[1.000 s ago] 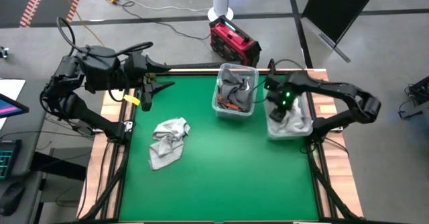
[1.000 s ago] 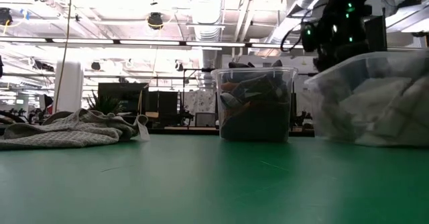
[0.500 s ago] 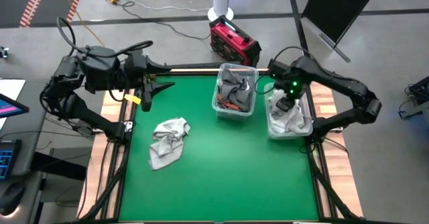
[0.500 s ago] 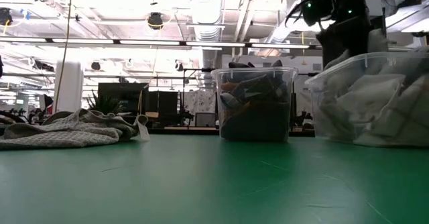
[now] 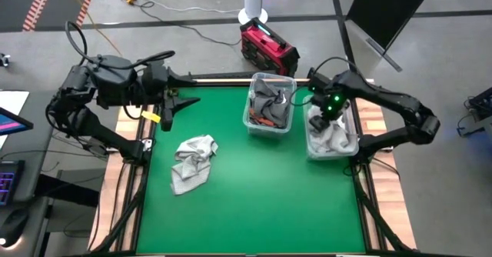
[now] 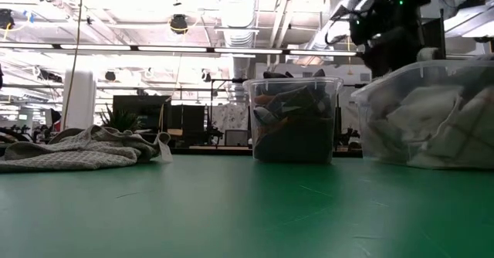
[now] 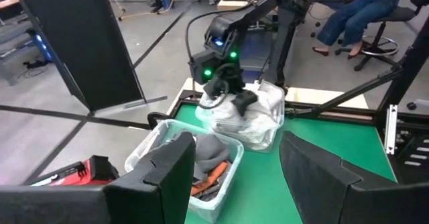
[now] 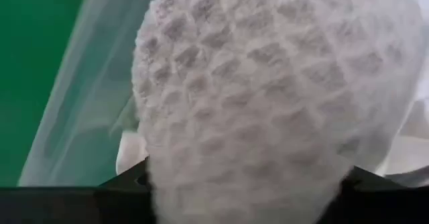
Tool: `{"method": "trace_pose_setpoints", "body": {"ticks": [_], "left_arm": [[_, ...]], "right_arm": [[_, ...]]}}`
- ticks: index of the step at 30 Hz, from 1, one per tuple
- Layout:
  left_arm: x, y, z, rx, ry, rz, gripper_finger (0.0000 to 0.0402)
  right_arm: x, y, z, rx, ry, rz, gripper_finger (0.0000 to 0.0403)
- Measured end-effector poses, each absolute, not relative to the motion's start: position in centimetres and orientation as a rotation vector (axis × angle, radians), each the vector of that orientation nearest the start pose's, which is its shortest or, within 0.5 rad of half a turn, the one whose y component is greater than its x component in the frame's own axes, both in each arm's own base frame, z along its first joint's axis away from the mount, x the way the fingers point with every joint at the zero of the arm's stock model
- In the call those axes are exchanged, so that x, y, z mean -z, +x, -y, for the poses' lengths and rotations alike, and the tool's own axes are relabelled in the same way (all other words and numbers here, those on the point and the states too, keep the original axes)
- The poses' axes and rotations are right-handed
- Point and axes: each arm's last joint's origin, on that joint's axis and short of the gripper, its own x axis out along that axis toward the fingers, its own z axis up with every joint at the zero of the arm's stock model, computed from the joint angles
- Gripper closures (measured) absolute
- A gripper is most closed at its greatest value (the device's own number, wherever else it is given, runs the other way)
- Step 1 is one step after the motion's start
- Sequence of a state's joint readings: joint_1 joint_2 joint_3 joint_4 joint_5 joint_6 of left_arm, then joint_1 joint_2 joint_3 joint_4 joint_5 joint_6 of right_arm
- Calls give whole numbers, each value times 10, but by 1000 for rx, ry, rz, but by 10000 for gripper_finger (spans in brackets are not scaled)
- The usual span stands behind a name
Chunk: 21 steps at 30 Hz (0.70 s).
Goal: Sort towels by color in basket
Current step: Put the top gray towel into the right transparent bin
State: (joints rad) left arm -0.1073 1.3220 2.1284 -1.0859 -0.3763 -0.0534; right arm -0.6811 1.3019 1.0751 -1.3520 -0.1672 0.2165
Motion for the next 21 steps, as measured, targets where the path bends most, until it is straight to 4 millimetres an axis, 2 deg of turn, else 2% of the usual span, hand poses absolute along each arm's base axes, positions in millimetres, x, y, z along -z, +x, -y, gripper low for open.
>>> {"method": "trace_pose_setpoints", "body": {"ticks": [5, 10, 16, 21], "left_arm": [[-552, 172, 12, -252, 20, -266, 196], [-552, 172, 14, -241, 22, -266, 196], [-551, 172, 14, -241, 23, -267, 196], [-552, 172, 14, -241, 25, -266, 196]], "right_arm": [[-248, 154, 134, 616, 927, -1315, 149], [-226, 166, 138, 627, 959, -1167, 149], [-231, 190, 146, 593, 917, -917, 149], [-235, 192, 139, 535, 853, -972, 147]]}}
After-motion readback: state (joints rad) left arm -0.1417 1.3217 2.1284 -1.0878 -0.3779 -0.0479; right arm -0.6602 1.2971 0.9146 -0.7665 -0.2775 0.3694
